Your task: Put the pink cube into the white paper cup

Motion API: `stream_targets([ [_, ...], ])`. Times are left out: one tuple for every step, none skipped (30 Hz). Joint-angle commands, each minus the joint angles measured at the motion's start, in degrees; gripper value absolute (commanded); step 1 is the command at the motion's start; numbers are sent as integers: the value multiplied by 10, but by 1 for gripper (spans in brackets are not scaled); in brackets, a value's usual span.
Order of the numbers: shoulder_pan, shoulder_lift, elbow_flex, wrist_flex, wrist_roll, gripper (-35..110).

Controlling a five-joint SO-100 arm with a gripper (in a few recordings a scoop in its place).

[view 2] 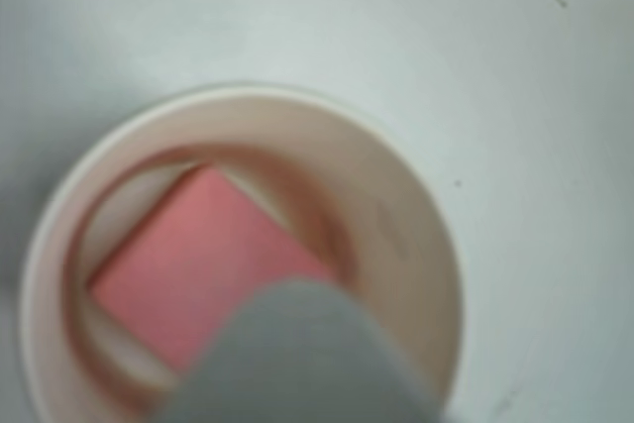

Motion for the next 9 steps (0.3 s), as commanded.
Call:
stream_targets([
  [1, 34, -62, 11, -4, 38],
  [0, 34, -61, 11, -4, 38],
  [0, 34, -60, 12, -3, 38],
  [-1, 34, -60, 15, -2, 38],
  [-1, 34, -62, 19, -1, 38],
  [-1, 34, -62, 23, -1, 38],
  [1, 35, -62, 26, -1, 38],
  [2, 35, -62, 31, -1, 38],
  [4, 35, -62, 33, -2, 38],
])
